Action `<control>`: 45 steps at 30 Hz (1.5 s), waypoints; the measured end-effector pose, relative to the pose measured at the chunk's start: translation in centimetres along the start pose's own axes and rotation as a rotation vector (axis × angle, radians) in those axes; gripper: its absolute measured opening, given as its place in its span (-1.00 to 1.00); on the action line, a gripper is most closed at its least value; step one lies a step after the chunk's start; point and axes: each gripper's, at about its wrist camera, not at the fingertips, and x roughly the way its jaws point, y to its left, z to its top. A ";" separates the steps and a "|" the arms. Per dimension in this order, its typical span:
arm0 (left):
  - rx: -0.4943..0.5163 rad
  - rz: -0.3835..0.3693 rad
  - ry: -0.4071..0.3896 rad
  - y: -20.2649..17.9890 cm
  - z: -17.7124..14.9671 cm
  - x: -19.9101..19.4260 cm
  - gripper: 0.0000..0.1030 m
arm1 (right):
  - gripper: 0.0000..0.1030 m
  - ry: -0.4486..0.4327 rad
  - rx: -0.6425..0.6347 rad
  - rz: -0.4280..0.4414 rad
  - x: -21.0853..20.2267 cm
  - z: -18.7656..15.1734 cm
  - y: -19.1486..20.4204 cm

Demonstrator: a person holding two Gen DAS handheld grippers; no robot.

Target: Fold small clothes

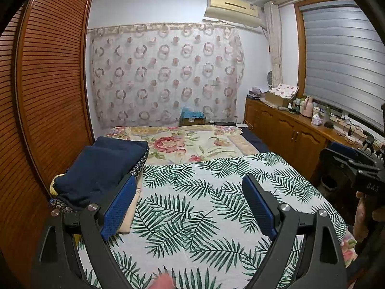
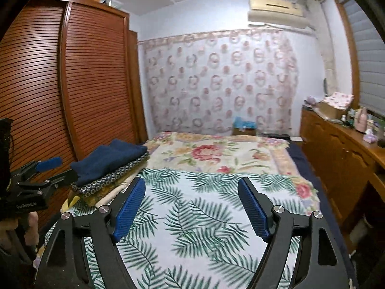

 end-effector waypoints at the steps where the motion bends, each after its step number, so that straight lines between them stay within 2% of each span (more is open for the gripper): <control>1: 0.000 0.002 -0.006 0.0 0.0 -0.2 0.75 | 0.57 -0.002 0.000 -0.010 -0.6 -0.2 0.4; 5: -0.002 0.011 -0.026 -0.2 0.0 -0.9 0.75 | 0.57 -0.012 0.005 -0.027 -1.9 -0.4 1.3; 11: -0.001 0.018 -0.034 -0.7 0.0 -1.4 0.75 | 0.57 -0.016 0.009 -0.029 -1.3 -0.3 2.1; 45: -0.001 0.020 -0.037 -0.8 0.0 -1.7 0.75 | 0.57 -0.016 0.011 -0.033 -1.0 -0.7 0.4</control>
